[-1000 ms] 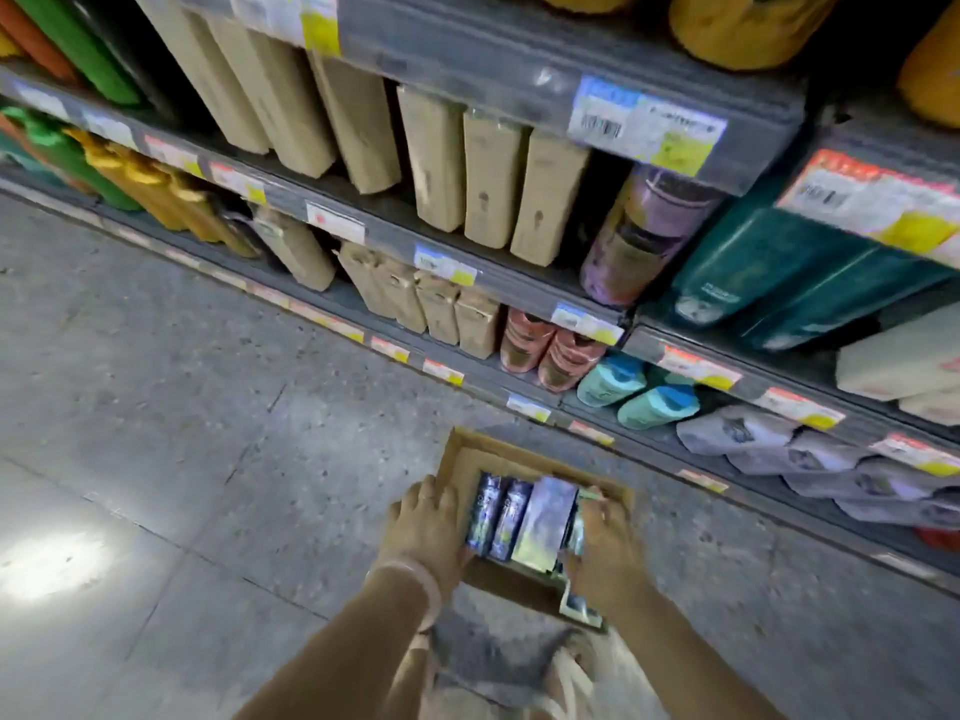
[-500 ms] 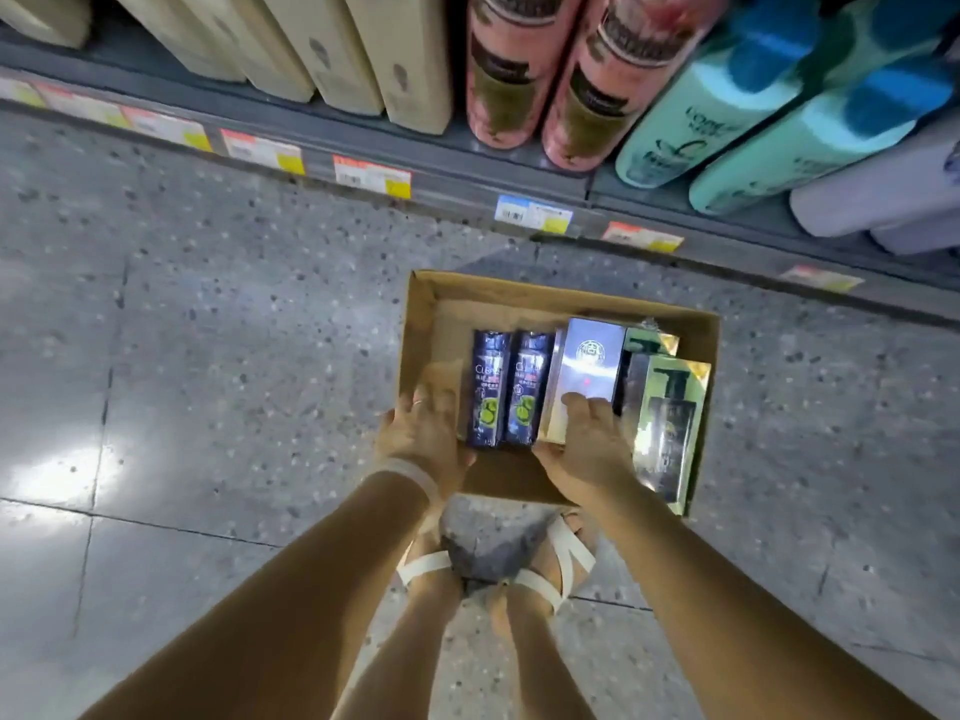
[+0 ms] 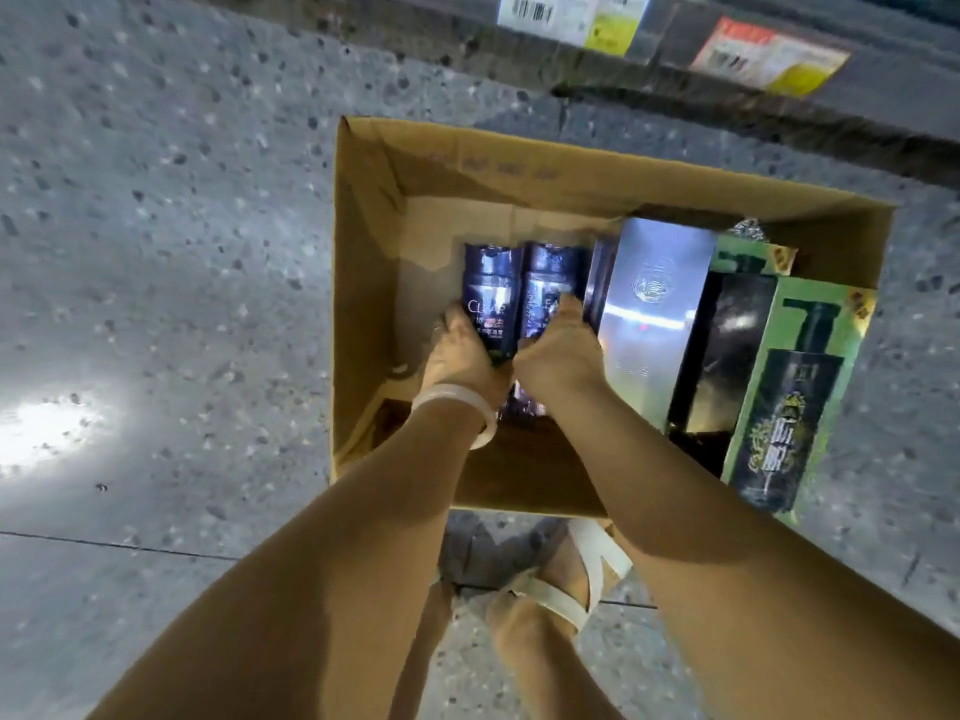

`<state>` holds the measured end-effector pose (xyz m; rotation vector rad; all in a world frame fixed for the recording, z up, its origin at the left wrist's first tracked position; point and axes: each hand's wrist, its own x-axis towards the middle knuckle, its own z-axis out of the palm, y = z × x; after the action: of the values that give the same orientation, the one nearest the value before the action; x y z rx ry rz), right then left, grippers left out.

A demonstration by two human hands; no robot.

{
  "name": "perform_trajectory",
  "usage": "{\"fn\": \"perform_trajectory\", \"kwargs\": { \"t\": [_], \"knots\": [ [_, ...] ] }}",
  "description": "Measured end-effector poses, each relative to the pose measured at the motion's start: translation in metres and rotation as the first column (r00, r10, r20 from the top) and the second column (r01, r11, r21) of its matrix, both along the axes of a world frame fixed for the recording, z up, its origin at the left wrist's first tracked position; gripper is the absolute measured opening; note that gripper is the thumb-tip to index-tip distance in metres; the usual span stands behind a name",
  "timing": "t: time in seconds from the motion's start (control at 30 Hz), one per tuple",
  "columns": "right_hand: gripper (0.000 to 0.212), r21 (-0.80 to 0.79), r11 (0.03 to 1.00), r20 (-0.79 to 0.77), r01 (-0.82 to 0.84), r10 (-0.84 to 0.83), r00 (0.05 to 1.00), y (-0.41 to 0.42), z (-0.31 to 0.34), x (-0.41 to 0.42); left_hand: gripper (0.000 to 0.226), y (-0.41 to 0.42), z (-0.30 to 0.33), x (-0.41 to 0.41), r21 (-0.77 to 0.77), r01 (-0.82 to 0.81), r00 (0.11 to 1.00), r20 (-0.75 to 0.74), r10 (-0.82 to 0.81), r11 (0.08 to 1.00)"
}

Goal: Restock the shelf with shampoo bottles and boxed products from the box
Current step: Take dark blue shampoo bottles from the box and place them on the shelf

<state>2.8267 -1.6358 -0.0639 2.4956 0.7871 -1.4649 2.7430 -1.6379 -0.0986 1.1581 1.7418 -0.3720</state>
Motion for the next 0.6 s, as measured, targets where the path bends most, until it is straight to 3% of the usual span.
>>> {"fn": "perform_trajectory", "kwargs": {
  "t": [0.13,0.2,0.37,0.47,0.6],
  "knots": [
    [0.077,-0.025,0.999,0.065,-0.023,0.025,0.998,0.005,-0.009,-0.009,0.07,-0.004,-0.005,-0.017,0.116,-0.148,0.979,-0.121,0.162,0.982],
    [0.074,0.002,1.0,0.104,-0.025,0.025,0.994,0.005,-0.015,-0.018,0.074,-0.006,-0.004,-0.028,0.148,-0.13,0.971,-0.181,0.156,0.98],
    [0.077,0.143,0.988,0.21,0.054,-0.083,0.974,-0.008,-0.029,-0.033,0.08,-0.008,-0.011,-0.021,0.139,-0.087,0.982,-0.156,0.108,0.986],
    [0.082,0.164,0.979,0.158,0.12,-0.147,0.976,-0.007,-0.035,-0.033,0.076,-0.001,-0.013,-0.023,0.104,-0.163,0.978,-0.111,0.174,0.981],
    [0.068,0.166,0.943,-0.006,0.289,-0.292,0.956,0.0,-0.011,-0.017,0.065,0.002,0.02,-0.03,0.092,-0.315,0.949,0.011,0.315,0.945]
  ]
}}
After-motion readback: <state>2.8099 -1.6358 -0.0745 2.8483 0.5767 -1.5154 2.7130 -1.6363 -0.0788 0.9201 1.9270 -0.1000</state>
